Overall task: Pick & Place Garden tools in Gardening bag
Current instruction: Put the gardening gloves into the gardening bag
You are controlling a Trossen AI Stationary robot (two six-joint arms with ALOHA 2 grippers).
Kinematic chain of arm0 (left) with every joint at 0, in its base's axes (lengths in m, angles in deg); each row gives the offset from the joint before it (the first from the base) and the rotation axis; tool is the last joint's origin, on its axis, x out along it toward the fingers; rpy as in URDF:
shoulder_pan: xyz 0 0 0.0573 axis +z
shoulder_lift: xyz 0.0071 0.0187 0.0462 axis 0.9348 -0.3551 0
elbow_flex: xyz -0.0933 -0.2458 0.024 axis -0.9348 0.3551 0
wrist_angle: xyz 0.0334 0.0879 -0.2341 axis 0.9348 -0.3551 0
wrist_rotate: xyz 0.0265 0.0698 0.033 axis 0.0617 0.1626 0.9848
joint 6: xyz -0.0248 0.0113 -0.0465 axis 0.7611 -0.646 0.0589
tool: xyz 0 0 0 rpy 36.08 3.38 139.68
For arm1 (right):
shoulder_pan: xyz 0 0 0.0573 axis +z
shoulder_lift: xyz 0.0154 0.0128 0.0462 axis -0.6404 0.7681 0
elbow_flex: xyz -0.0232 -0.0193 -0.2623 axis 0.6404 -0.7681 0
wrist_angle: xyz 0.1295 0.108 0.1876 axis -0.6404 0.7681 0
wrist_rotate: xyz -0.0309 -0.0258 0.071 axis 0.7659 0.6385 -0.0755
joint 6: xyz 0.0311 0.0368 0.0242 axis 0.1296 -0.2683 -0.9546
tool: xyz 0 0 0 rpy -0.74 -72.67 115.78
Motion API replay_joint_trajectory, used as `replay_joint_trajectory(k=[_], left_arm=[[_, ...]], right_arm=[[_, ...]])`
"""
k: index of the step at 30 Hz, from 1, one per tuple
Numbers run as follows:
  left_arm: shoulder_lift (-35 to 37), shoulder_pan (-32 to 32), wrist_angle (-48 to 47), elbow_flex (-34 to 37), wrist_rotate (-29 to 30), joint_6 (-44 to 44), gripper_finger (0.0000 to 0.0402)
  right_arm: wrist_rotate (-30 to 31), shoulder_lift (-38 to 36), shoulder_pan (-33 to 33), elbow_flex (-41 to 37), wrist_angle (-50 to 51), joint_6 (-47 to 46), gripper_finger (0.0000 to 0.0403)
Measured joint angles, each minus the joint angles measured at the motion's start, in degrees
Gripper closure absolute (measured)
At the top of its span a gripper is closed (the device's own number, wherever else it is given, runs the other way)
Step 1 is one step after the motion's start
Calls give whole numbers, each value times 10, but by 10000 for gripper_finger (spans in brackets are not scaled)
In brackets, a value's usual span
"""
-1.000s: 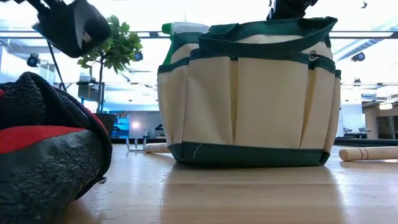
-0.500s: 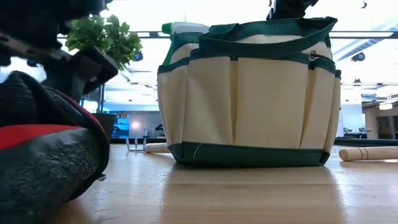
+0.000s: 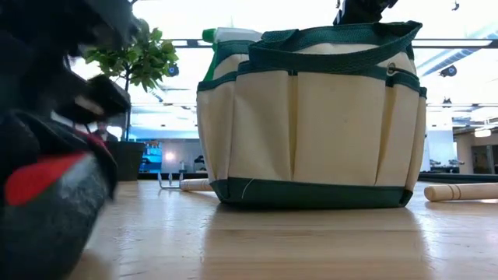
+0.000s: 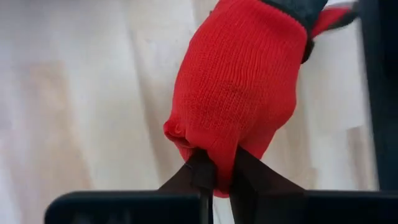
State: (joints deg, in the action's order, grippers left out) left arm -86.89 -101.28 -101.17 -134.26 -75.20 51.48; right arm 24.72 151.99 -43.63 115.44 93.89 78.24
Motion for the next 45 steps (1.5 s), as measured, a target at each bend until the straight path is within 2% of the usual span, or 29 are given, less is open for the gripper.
replay_joint_trajectory(k=[4,8,12,15,18,20,22,26,29,32,35,40,45], left_arm=[[94,-5,-37,-1,66,23,378],[188,-30,-27,-1,166,3,378],[259,-75,-23,-2,326,-45,378],[289,-109,1,2,477,-96,378],[307,-119,91,30,627,-149,378],[315,-108,179,56,667,-195,378],[321,-88,279,87,663,-252,378],[333,-36,471,153,585,-340,378],[345,10,581,198,490,-380,378],[351,63,664,233,374,-378,378],[351,112,704,255,316,-353,378],[350,171,708,273,309,-313,378],[344,207,720,278,294,-311,378]], right_arm=[[1,0,0,0,0,0,369],[2,0,0,0,1,0,369],[2,0,0,0,8,0,369],[2,0,0,0,8,0,369],[2,0,0,0,3,0,369],[2,0,0,0,-3,0,369],[2,0,0,0,-10,0,369],[2,0,0,0,-30,-1,369],[2,0,4,-7,-69,-1,369],[0,0,10,-23,-130,18,369],[-3,0,13,-45,-201,33,369],[-3,0,18,-85,-322,27,369],[-5,0,38,-128,-435,25,369]])
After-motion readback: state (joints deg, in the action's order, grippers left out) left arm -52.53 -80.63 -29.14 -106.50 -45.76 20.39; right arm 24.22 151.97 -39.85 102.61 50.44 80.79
